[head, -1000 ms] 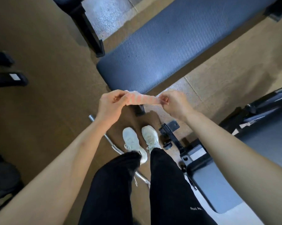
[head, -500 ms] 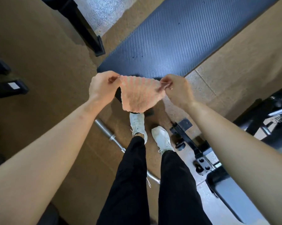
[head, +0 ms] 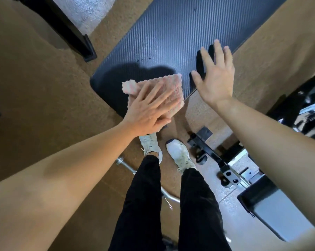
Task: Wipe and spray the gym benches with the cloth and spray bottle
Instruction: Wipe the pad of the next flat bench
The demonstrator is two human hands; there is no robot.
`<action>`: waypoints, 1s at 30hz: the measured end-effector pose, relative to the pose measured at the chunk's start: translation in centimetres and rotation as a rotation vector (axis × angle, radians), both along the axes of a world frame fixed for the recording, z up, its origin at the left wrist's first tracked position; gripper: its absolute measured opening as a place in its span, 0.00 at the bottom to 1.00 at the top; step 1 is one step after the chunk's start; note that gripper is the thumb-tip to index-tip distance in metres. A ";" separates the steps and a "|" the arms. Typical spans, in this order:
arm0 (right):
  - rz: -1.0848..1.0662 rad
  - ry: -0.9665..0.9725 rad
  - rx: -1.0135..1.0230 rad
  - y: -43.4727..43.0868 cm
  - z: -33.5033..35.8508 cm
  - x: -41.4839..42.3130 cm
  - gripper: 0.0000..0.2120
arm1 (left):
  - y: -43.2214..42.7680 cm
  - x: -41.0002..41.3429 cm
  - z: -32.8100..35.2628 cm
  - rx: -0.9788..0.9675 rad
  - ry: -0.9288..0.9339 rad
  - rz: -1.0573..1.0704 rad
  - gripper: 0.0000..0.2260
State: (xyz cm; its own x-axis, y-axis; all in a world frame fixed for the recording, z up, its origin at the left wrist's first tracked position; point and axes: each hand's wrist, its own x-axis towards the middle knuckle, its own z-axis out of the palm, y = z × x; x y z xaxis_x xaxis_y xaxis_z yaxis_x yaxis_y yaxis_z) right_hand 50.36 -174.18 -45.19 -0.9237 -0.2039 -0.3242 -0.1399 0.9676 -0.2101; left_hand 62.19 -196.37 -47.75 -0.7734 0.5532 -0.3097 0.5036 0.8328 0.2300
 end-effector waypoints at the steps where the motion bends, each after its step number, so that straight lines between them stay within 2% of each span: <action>1: 0.002 -0.012 0.025 0.3 -0.1 -0.5 0.30 | -0.2 -0.1 -0.5 -0.018 0.000 -0.047 0.33; 4: 0.010 -0.063 0.074 1.0 -0.6 -1.7 0.32 | -0.9 -0.3 -1.0 -0.046 0.015 -0.124 0.34; 7: 0.005 -0.127 0.055 1.3 -0.9 -2.3 0.34 | -2.4 -0.3 -1.2 -0.063 0.018 -0.109 0.36; 16: 0.041 -0.227 0.161 0.9 -0.8 -4.0 0.36 | -9.4 -5.4 -1.0 -0.154 0.001 0.397 0.35; 23: 0.079 -0.227 0.213 0.7 -0.4 -4.5 0.36 | -5.2 -10.2 -1.0 -0.135 -0.007 0.618 0.34; 25: 0.093 -0.226 0.198 0.9 -0.2 -4.7 0.37 | -2.8 -10.3 -1.0 -0.102 -0.008 0.596 0.34; 27: 0.103 -0.240 0.160 1.4 -0.1 -4.8 0.36 | -0.4 -9.3 -1.1 -0.074 -0.001 0.465 0.35; 30: 0.050 -0.266 -0.008 2.8 0.3 -5.3 0.30 | 3.4 -7.0 -1.3 -0.014 -0.017 0.281 0.36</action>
State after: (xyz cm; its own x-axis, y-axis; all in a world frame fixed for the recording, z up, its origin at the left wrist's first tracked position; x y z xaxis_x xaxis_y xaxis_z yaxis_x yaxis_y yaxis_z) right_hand 45.03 -171.36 -44.93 -0.7950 -0.2503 -0.5526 -0.1261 0.9592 -0.2531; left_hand 55.14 -192.94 -49.00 -0.8905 0.3134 -0.3298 0.2488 0.9424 0.2238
